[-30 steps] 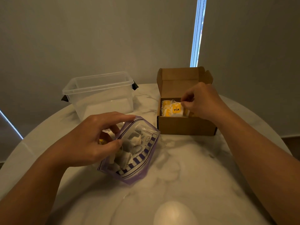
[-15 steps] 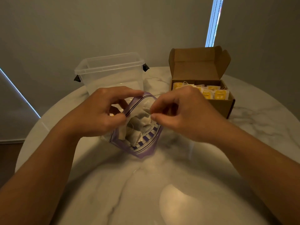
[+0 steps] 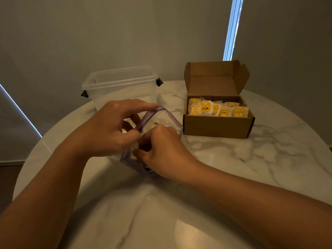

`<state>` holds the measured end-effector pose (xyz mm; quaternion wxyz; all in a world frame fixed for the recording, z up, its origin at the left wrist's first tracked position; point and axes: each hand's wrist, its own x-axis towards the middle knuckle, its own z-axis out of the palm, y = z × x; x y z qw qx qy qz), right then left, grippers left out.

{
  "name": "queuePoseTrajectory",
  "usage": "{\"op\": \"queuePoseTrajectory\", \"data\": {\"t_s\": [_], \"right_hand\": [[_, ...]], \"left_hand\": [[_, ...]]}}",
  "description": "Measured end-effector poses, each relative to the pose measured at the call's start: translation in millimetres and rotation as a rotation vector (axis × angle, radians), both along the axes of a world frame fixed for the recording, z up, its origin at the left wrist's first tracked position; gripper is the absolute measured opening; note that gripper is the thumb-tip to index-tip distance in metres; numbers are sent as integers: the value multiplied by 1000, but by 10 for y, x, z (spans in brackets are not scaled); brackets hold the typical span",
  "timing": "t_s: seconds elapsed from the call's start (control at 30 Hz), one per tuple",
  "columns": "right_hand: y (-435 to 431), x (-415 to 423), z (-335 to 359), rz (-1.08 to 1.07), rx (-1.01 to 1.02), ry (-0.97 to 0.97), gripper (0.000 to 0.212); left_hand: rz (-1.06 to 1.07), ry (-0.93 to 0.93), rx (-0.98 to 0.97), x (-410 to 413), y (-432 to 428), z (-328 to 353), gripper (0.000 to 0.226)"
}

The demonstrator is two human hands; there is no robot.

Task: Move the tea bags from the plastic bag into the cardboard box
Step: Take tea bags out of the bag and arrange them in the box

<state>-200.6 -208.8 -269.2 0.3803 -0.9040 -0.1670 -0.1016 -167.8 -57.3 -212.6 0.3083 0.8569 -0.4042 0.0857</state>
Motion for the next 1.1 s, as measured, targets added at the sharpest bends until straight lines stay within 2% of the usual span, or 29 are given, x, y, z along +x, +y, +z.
{"op": "queuePoseTrajectory", "data": {"t_s": [0.23,0.5,0.67,0.77,0.83,0.93,1.03,1.1], "right_hand": [[27,16,1,-23,-5,21,8],[-535,-158,399,29,-142,-20,8],[-885,-67,561,212,5,60,8],[-1172,-12,609,261,209,42,11],[-1393,51,613,213,386,-12,11],[-1723,171,588,100,540,-137,9],[-2025,257,587,31,720,-104,17],[-2132,283,570,-51,718,-101,19]], "left_hand": [[-2,-8,-1,14,11,-8,69],[2,5,-8,33,22,-23,66],[18,11,0,37,20,-28,65],[20,25,-4,44,20,-51,65],[16,37,-10,48,16,-65,65],[8,47,-25,57,11,-80,64],[6,48,-25,75,18,-88,63],[-1,43,-15,87,24,-94,63]]}}
